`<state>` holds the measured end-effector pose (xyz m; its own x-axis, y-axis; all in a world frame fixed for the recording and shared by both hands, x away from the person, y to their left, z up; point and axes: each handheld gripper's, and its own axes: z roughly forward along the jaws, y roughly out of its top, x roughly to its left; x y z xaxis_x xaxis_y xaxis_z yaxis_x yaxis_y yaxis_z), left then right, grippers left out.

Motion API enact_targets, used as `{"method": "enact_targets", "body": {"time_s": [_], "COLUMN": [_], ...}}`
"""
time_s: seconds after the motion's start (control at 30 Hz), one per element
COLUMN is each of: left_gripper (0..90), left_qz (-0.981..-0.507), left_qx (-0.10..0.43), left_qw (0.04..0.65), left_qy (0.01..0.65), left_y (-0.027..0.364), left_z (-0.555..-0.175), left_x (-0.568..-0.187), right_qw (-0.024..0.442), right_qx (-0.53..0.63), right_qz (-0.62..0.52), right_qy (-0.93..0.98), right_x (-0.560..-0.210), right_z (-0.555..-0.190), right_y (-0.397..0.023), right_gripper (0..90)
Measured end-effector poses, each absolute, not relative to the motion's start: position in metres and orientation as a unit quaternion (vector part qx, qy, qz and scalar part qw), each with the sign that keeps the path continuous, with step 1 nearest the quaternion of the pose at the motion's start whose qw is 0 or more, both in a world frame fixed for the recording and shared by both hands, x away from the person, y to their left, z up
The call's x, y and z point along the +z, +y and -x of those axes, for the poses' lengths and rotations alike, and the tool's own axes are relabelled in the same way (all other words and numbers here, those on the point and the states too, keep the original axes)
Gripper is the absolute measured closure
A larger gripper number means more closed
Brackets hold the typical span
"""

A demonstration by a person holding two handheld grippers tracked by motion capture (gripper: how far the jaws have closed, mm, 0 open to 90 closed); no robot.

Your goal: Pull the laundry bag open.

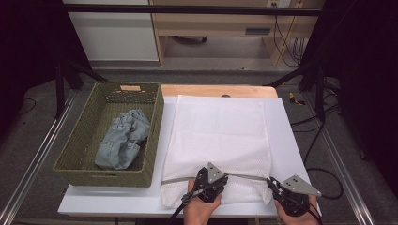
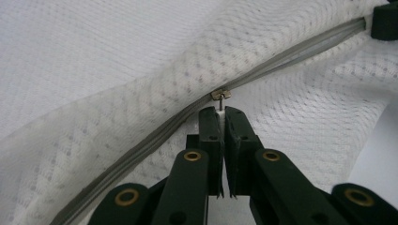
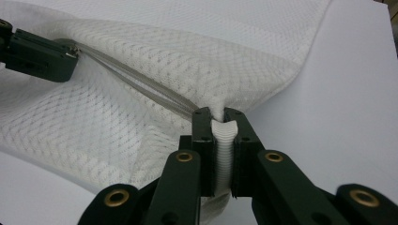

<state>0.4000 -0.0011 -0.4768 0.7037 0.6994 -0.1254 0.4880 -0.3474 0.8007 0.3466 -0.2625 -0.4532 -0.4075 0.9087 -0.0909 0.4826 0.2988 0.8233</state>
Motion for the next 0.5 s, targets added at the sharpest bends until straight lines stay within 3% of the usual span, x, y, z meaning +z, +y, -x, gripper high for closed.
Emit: {"method": "enact_targets", "body": {"time_s": [0.5], "left_gripper": [86.6], "left_qz": [-0.808], "left_qx": [0.112], "left_qw": [0.443], "left_qy": [0.372], "left_y": [0.0064], "left_z": [-0.4003], "left_x": [-0.4761], "right_qw": [0.290], "right_qx": [0.359], "right_qz": [-0.464], "right_qy": [0.756], "right_x": [-0.4535], "right_z": [-0.3481], "right_y": [-0.2588], "right_gripper": [83.5]}}
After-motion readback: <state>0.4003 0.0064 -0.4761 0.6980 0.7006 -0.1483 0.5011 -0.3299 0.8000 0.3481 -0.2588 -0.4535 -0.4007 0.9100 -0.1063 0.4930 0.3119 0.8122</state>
